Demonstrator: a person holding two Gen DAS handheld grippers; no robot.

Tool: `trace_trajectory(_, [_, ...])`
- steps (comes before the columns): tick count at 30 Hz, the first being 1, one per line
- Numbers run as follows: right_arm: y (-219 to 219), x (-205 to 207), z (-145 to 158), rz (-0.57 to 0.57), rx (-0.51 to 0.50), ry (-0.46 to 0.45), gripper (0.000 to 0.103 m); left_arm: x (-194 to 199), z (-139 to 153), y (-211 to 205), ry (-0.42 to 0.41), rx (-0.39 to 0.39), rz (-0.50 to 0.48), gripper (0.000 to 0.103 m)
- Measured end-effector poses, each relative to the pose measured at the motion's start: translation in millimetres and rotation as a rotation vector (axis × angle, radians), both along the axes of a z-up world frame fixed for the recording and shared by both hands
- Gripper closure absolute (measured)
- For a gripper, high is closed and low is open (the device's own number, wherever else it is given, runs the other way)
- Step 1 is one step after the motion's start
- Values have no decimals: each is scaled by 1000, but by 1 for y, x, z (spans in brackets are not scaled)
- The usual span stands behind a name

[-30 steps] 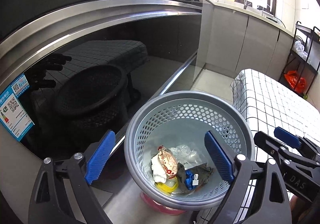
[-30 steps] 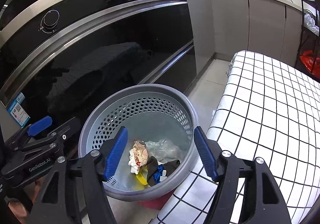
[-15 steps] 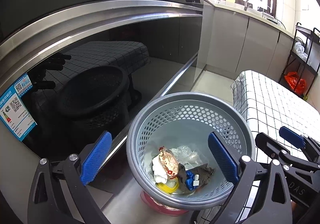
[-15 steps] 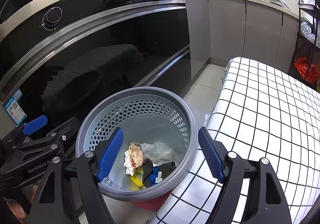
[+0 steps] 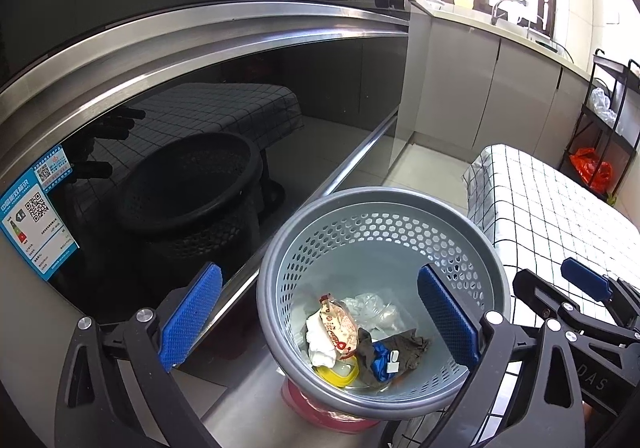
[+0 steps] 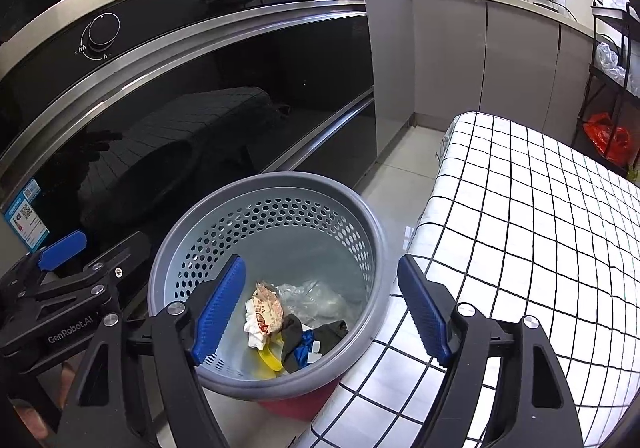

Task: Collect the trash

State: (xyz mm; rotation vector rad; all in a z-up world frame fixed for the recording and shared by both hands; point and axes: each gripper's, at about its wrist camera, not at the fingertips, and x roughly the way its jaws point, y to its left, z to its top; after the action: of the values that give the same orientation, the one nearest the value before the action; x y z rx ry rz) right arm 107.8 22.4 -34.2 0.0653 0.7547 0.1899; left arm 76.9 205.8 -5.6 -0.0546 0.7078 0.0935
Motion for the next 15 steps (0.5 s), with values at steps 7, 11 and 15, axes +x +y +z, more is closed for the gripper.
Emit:
trace_trajectory(7, [1, -1, 0, -1, -4, -2, 28, 0, 0, -2, 1, 13, 3, 7])
trace_trajectory(11, [2, -1, 0, -1, -7, 1, 28, 0, -1, -2, 3, 14, 1, 7])
trace_trajectory(15, [2, -1, -1, -1, -8, 2, 28, 0, -1, -1, 3, 15, 10, 7])
